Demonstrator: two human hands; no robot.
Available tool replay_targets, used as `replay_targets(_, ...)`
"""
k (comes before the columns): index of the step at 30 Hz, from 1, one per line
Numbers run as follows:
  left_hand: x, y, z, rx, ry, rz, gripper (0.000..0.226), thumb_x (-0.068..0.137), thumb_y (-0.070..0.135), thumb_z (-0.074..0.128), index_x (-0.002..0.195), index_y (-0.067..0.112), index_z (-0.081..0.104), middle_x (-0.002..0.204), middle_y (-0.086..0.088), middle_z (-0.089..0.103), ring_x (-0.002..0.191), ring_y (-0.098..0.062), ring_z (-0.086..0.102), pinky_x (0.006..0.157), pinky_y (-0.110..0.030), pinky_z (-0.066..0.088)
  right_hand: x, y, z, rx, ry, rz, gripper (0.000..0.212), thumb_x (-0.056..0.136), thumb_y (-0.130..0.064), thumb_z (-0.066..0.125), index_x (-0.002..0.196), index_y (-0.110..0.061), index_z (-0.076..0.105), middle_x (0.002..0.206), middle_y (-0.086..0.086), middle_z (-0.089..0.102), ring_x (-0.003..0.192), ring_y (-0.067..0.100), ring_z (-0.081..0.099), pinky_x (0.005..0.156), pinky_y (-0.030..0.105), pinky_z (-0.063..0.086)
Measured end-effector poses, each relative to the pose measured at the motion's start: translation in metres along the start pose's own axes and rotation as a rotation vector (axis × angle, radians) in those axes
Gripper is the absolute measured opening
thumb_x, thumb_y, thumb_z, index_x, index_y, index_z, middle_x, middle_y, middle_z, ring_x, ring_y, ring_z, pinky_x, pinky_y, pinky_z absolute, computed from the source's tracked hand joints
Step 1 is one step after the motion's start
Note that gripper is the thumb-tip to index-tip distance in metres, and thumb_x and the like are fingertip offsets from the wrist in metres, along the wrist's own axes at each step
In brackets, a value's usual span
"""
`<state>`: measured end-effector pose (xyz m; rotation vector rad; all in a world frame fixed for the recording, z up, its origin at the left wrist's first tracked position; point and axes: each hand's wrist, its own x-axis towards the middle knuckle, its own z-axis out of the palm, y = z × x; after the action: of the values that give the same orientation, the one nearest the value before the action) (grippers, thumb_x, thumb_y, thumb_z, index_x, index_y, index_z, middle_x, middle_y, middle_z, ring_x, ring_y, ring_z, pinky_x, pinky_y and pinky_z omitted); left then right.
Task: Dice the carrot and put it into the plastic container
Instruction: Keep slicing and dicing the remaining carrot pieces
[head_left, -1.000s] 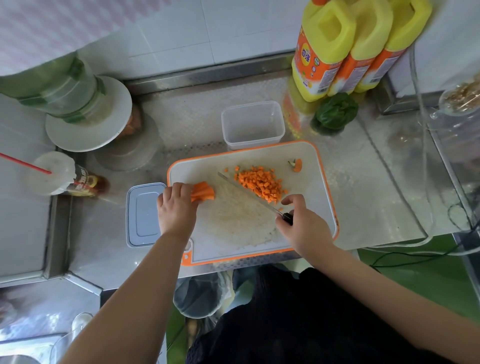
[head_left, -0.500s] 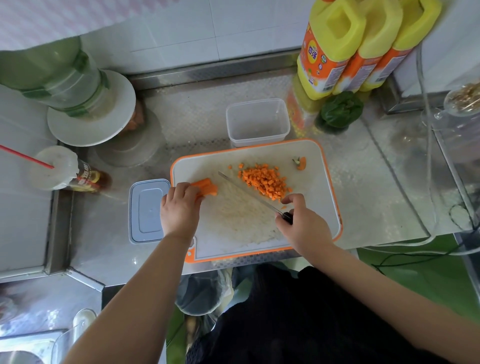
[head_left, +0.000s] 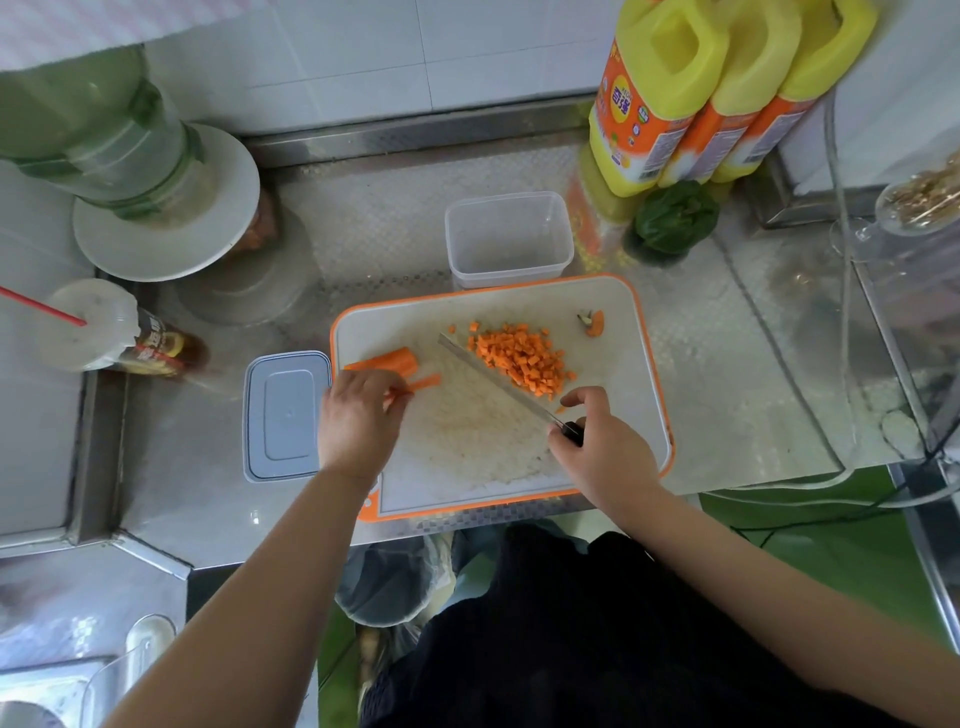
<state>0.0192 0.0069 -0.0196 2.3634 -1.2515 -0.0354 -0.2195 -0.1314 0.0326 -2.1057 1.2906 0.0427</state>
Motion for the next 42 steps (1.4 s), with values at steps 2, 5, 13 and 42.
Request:
replay_targets(2,-0.009,0.018,0.004,-0.095,-0.083,0.086,0.009,0.078,0.016,0.075,0.08,0.015,0.067,0.084,0.0,0.065,0.086,-0.028,0.054,0.07,-0.039,0.047,0.002,-0.003,0.0,0.011,-0.025,0.01,0.03,0.092,-0.037,0.056,0.115,-0.026,0.041,0.064,-0.01,0.056,0.059,0.018,0.061,0.056,0.036,0.052)
replay_targets(5,-0.026,0.037,0.021,-0.079,-0.202,0.162,0.016,0.078,0.011,0.076,0.08,0.014,0.061,0.094,0.001,0.061,0.094,-0.025,0.053,0.06,-0.039,0.053,0.005,-0.006,-0.001,0.004,-0.055,-0.005,0.029,0.092,-0.037,0.056,0.114,-0.026,0.04,0.065,-0.007,0.057,0.058,0.018,0.06,0.054,0.035,0.049)
replay_targets(13,-0.041,0.035,0.02,-0.091,-0.301,0.033,0.032,0.077,0.02,0.079,0.104,0.014,0.064,0.112,0.001,0.062,0.111,-0.017,0.045,0.072,-0.04,0.056,0.007,-0.006,0.003,-0.022,-0.091,-0.017,0.028,0.092,-0.038,0.055,0.114,-0.026,0.041,0.071,-0.004,0.062,0.062,0.02,0.062,0.058,0.038,0.053)
replay_targets(42,-0.061,0.05,0.035,-0.032,0.003,0.083,0.021,0.089,0.023,0.054,0.086,0.009,0.07,0.092,-0.005,0.064,0.088,-0.025,0.051,0.059,-0.035,0.051,0.021,-0.02,0.007,-0.484,-0.313,-0.358,0.026,0.102,-0.034,0.037,0.098,-0.014,0.054,0.059,-0.003,0.044,0.048,0.016,0.038,0.043,0.028,0.024)
